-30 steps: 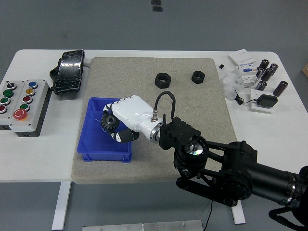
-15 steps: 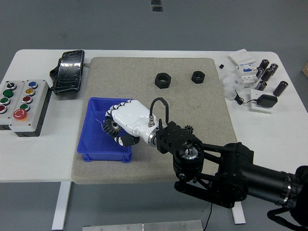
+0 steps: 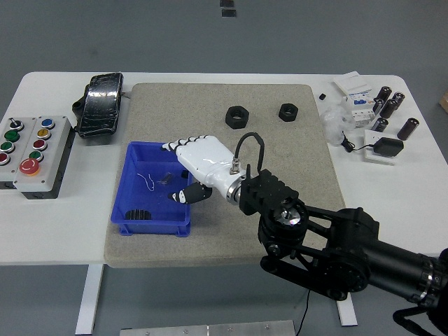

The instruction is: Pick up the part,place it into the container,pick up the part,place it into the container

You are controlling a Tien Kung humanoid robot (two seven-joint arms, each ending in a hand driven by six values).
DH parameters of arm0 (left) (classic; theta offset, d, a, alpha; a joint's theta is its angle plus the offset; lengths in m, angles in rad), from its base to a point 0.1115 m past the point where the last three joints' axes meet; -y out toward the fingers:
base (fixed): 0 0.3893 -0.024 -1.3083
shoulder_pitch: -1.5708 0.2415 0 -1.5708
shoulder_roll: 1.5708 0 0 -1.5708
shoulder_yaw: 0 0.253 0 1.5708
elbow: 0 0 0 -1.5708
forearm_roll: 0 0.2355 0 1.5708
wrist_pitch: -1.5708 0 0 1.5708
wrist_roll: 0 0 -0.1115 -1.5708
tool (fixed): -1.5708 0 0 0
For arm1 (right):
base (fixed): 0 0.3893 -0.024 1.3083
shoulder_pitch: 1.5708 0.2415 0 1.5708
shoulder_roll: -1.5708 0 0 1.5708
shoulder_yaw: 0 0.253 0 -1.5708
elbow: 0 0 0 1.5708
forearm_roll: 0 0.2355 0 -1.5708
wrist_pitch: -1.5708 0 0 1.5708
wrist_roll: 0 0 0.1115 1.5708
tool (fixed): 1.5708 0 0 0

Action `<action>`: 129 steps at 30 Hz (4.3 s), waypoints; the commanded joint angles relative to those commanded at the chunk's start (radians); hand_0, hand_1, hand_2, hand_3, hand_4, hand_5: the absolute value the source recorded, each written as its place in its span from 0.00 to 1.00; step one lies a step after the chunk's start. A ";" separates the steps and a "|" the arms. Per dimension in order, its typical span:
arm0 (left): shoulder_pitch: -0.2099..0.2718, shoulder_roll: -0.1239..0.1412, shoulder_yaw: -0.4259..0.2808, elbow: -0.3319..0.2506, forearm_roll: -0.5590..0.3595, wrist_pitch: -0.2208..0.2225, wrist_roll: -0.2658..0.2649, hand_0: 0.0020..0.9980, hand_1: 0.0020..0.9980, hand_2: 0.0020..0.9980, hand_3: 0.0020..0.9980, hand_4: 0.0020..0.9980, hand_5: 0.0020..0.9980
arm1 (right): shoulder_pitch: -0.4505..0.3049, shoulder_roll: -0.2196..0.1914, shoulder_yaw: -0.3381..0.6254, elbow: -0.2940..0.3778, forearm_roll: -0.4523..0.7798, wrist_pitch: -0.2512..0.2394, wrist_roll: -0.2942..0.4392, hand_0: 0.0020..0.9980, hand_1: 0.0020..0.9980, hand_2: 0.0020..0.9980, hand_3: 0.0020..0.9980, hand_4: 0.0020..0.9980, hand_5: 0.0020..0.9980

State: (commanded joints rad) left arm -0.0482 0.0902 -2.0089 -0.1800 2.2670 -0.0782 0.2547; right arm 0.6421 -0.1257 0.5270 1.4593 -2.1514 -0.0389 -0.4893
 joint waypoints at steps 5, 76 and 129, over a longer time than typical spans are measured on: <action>0.001 -0.002 -0.004 0.000 0.002 0.001 0.000 0.65 0.53 0.55 0.61 0.66 0.27 | -0.089 -0.077 0.121 0.015 -0.007 0.029 -0.059 0.63 0.77 0.84 0.86 0.89 0.40; -0.006 -0.003 -0.012 0.000 0.002 -0.001 0.000 0.64 0.54 0.55 0.61 0.64 0.32 | 0.047 0.034 -0.158 -0.051 0.054 -0.106 0.076 0.68 0.78 0.82 0.73 0.39 0.20; -0.008 0.016 -0.007 0.000 0.002 -0.003 -0.019 0.64 0.54 0.55 0.61 0.64 0.32 | -0.578 -0.049 0.906 -0.079 0.738 -0.281 0.597 0.67 0.72 0.76 0.74 0.79 0.35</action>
State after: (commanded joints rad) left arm -0.0565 0.1057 -2.0159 -0.1800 2.2689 -0.0807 0.2353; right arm 0.0638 -0.1748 1.4326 1.3803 -1.4131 -0.3196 0.1075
